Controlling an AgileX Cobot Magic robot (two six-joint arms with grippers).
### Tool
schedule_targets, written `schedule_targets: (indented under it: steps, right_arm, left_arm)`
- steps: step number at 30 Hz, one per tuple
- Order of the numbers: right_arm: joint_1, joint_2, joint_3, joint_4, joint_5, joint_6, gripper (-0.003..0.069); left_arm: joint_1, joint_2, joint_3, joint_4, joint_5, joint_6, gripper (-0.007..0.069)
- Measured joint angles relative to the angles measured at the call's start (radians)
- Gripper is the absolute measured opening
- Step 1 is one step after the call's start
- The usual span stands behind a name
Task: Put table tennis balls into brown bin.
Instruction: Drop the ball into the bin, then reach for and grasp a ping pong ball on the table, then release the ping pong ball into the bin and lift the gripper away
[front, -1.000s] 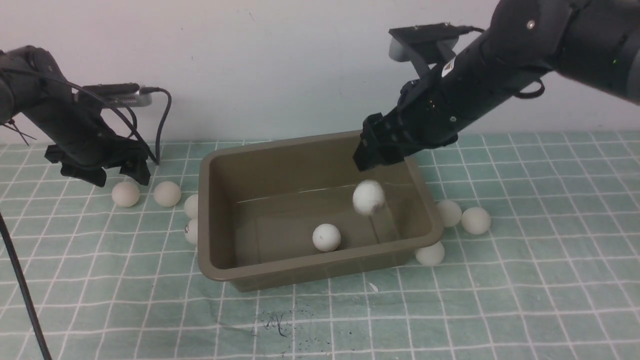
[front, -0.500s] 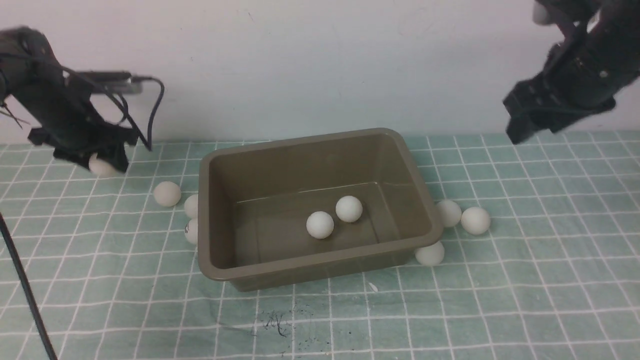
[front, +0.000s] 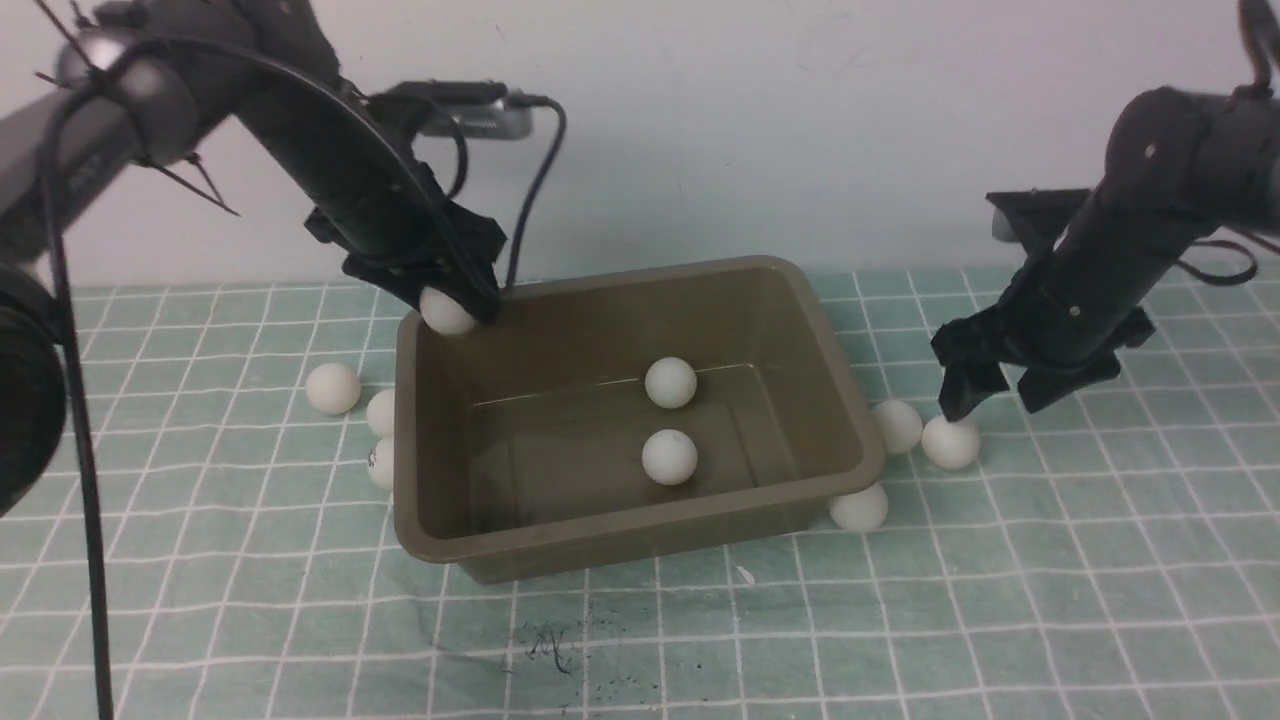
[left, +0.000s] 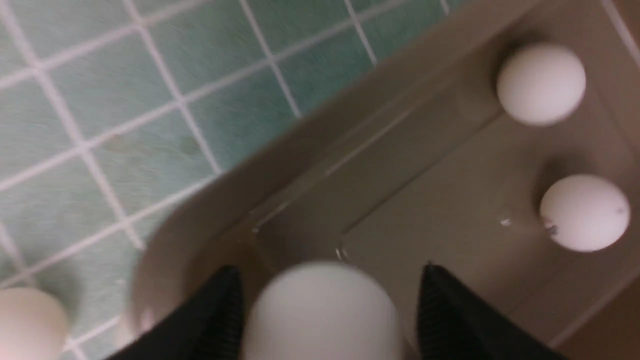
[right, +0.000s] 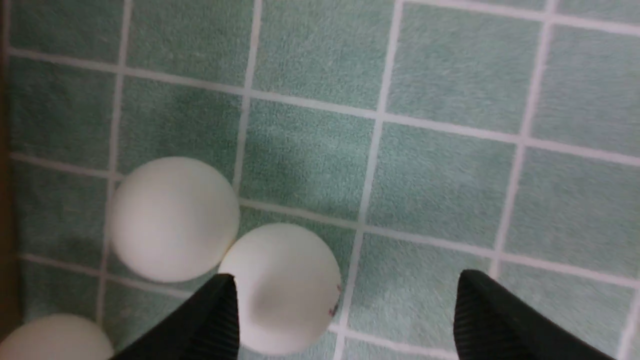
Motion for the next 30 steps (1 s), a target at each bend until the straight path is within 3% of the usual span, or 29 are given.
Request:
schedule_targets:
  steps: [2, 5, 8, 10, 11, 12, 18, 21, 24, 25, 28, 30]
  right_arm:
    - [0.009, 0.021, 0.000, 0.022, -0.012, -0.015, 0.0521]
    - [0.011, 0.044, 0.000, 0.029, -0.025, -0.025, 0.0521]
    - [0.011, 0.070, 0.000, 0.029, -0.021, -0.025, 0.0477]
    - [0.011, 0.077, 0.000, 0.022, -0.015, -0.025, 0.0367]
    - [0.011, 0.077, -0.003, 0.021, -0.005, -0.024, 0.0347]
    - [0.010, 0.073, -0.009, 0.015, 0.010, -0.024, 0.0355]
    - [0.014, -0.054, -0.075, 0.022, 0.147, -0.012, 0.0359]
    - [0.039, -0.139, -0.105, 0.100, 0.143, -0.018, 0.0359]
    - [0.084, -0.168, -0.127, 0.180, 0.107, -0.055, 0.0359]
    - [0.119, -0.168, -0.133, 0.218, 0.076, -0.076, 0.0359]
    - [0.179, -0.155, -0.133, 0.253, 0.024, -0.098, 0.0382]
    - [0.210, -0.145, -0.133, 0.260, -0.013, -0.104, 0.0475]
  left_arm:
    - [-0.022, 0.004, 0.000, 0.049, 0.005, -0.050, 0.0526]
    - [-0.024, -0.001, -0.024, 0.139, 0.009, -0.134, 0.0531]
    - [0.006, -0.018, -0.059, 0.229, 0.011, -0.195, 0.0410]
    - [0.045, -0.042, -0.073, 0.256, 0.011, -0.205, 0.0236]
    - [0.074, -0.056, -0.076, 0.259, 0.011, -0.201, 0.0118]
    - [0.101, -0.068, -0.080, 0.259, 0.011, -0.199, 0.0066]
    - [0.246, -0.078, -0.066, 0.238, 0.011, -0.184, -0.0004]
    - [0.277, -0.032, -0.053, 0.181, 0.012, -0.123, 0.0014]
    - [0.274, 0.015, -0.051, 0.120, 0.012, -0.077, 0.0080]
    - [0.266, 0.050, -0.050, 0.087, 0.012, -0.067, 0.0170]
    - [0.254, 0.100, -0.050, 0.072, 0.010, -0.068, 0.0316]
    - [0.246, 0.137, -0.050, 0.072, 0.007, -0.068, 0.0416]
